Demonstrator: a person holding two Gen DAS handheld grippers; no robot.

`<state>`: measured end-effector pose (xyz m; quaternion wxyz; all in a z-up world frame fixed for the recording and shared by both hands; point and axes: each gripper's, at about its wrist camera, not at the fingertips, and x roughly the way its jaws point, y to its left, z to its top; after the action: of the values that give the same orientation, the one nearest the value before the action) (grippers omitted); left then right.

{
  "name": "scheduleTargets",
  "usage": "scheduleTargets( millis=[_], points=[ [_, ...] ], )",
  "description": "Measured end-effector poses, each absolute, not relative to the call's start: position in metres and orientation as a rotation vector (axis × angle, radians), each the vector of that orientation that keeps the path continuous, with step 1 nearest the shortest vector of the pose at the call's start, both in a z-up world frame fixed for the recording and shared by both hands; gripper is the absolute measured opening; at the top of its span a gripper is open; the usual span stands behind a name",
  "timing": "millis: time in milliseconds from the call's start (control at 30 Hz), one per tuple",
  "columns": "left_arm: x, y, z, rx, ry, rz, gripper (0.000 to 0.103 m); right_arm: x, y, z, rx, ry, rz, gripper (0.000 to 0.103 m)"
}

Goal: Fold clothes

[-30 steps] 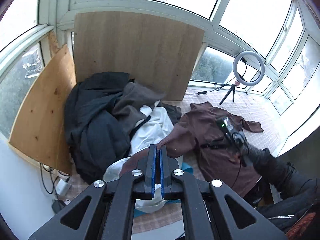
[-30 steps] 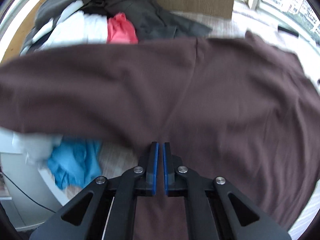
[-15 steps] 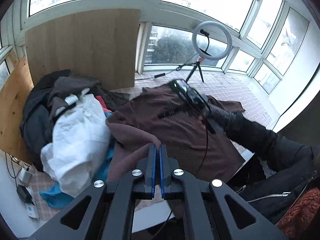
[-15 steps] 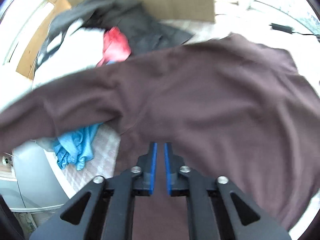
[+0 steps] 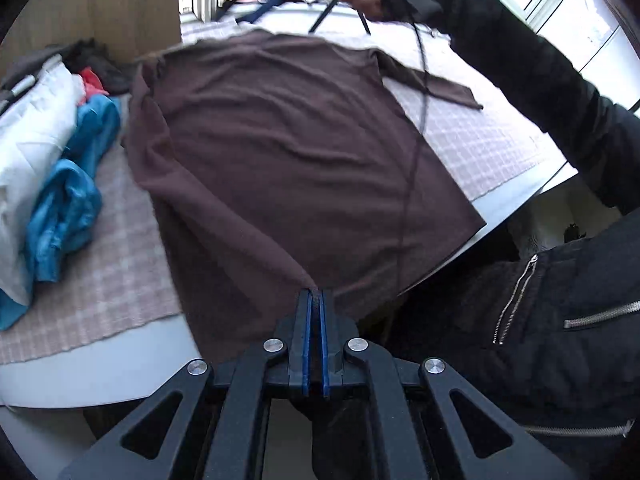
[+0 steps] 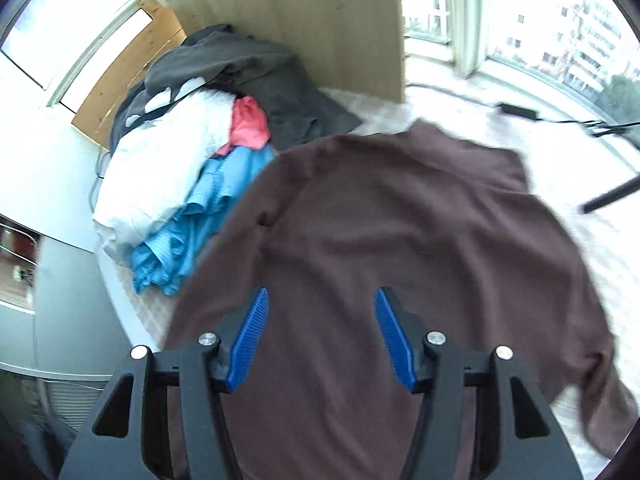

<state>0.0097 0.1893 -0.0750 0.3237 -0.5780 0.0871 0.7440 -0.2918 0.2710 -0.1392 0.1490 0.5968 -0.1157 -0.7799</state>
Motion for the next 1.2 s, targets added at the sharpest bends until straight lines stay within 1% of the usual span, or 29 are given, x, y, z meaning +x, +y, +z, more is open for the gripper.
scheduleTargets(
  millis=[33,67,100,200,267,367,467,500,533,567,667,700,733,833,967,1000,1067,1200],
  points=[
    [0.011,0.196,-0.083,-1.517,0.231,1.939,0.004,-0.300,0.264,-0.147,1.729,-0.351,-2.219,0.055],
    [0.016,0.204,-0.090,-1.521,0.238,1.914,0.007,-0.307,0.256,-0.153,1.740,-0.351,-2.206,0.055],
    [0.021,0.211,-0.096,-1.526,0.246,1.885,0.009,-0.315,0.246,-0.158,1.745,-0.337,-2.203,0.055],
    [0.037,0.226,-0.112,-1.542,0.285,1.832,0.009,-0.337,0.213,-0.174,1.767,-0.307,-2.179,0.055],
    [0.043,0.224,-0.119,-1.565,0.277,1.830,0.009,-0.351,0.196,-0.185,1.803,-0.306,-2.159,0.055],
    [0.046,0.201,-0.120,-1.601,0.179,1.874,0.009,-0.368,0.177,-0.203,1.891,-0.277,-2.140,0.055],
    [0.042,0.163,-0.124,-1.657,0.063,1.966,0.012,-0.376,0.168,-0.219,1.930,-0.267,-2.109,0.055],
    [0.041,0.150,-0.126,-1.678,0.028,1.996,0.013,-0.376,0.167,-0.222,1.922,-0.269,-2.098,0.049],
    [0.040,0.139,-0.129,-1.697,-0.028,2.013,0.013,-0.374,0.167,-0.225,1.910,-0.276,-2.077,0.034],
    [0.039,0.128,-0.133,-1.715,-0.091,2.026,0.013,-0.372,0.168,-0.227,1.909,-0.288,-2.042,0.006],
    [0.037,0.112,-0.143,-1.728,-0.300,2.038,0.014,-0.364,0.187,-0.219,1.848,-0.311,-2.038,0.005],
    [0.036,0.110,-0.147,-1.725,-0.369,2.036,0.018,-0.362,0.199,-0.217,1.834,-0.329,-2.051,0.005],
    [0.035,0.111,-0.151,-1.719,-0.424,2.029,0.019,-0.361,0.213,-0.217,1.837,-0.357,-2.070,0.005],
    [0.036,0.122,-0.162,-1.712,-0.529,2.008,0.020,-0.361,0.239,-0.228,1.867,-0.387,-2.120,0.005],
    [0.035,0.134,-0.170,-1.741,-0.526,2.016,0.022,-0.356,0.232,-0.240,1.880,-0.335,-2.104,0.005],
    [0.034,0.136,-0.171,-1.751,-0.516,2.016,0.024,-0.355,0.228,-0.241,1.882,-0.325,-2.097,0.005],
    [0.033,0.138,-0.172,-1.779,-0.451,2.060,0.028,-0.355,0.223,-0.242,1.891,-0.321,-2.085,0.005],
    [0.032,0.145,-0.178,-1.767,-0.473,2.051,0.028,-0.352,0.218,-0.240,1.888,-0.294,-2.084,0.006]
  ],
)
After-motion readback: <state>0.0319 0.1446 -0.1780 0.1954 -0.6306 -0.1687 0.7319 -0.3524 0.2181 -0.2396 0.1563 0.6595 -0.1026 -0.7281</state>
